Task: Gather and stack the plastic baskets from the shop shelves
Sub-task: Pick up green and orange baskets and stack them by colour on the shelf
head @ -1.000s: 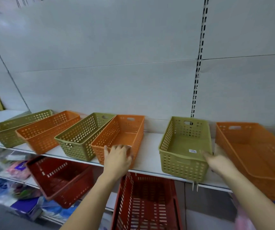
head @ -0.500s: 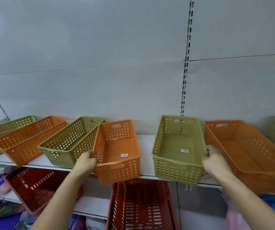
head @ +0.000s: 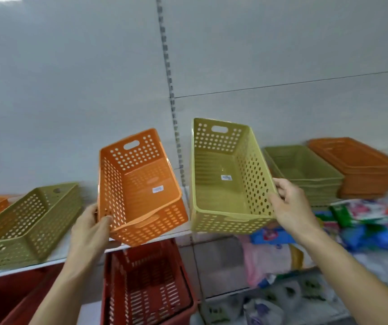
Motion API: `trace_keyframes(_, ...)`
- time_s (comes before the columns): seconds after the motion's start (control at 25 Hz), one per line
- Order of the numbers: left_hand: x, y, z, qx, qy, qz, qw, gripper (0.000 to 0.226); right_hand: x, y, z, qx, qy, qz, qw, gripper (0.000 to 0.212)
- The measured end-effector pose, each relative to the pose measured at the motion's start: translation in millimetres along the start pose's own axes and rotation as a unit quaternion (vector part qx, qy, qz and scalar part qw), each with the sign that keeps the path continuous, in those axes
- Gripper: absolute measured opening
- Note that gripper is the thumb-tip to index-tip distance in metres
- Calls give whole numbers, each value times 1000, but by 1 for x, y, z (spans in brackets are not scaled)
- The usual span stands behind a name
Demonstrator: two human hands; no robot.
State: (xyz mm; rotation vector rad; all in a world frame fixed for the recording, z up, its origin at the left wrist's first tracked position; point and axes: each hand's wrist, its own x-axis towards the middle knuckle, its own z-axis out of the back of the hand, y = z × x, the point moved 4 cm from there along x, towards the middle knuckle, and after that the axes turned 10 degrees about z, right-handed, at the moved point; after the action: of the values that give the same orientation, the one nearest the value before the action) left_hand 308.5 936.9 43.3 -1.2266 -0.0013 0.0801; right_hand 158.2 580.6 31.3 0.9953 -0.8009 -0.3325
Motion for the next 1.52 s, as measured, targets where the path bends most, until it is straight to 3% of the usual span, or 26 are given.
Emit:
trace_keyframes(0.24, -49, -54, -103, -29, 55, -27, 998, 25, 36, -28, 141, -36, -72, 25, 996, 31)
trace_keyframes(0.4, -84, -77, -173, -52, 27, -20, 998, 31, 94, -62, 212, -91, -79, 30, 992, 28)
trace_keyframes(0.68, -147, -105, -236, -54, -60, -4, 997, 30, 173, -115, 211, -142, -17, 6, 990, 26)
trace_keyframes(0.92, -176, -138, -270, -43, -76, -22, 996, 23, 190, -158, 189, -170, 84, -42, 981, 30)
trace_keyframes(1.04, -180, -151, -289, -38, -70, -43, 996, 23, 178, -152, 197, -113, 123, -6, 986, 42)
trace_keyframes(1.2, -190, -178, -339, -23, -74, -123, 989, 21, 153, -99, 251, 135, 121, 57, 982, 56)
trace_keyframes(1.28, -195, -194, -380, -22, -48, -178, 983, 17, 155, -79, 281, 123, 156, 78, 977, 64)
trace_keyframes(1.32, -197, -201, -402, -21, -28, -206, 978, 16, 163, -80, 293, 64, 152, 93, 982, 54)
trace_keyframes(1.4, -200, -215, -446, -14, 40, -261, 964, 25, 190, -101, 319, -109, 79, 110, 985, 20)
trace_keyframes(1.44, -199, -218, -466, -13, 97, -280, 955, 33, 204, -118, 333, -163, 31, 101, 981, 15)
trace_keyframes(1.52, -188, -214, -503, 24, 208, -300, 931, 46, 227, -163, 352, -169, -17, 34, 985, 19)
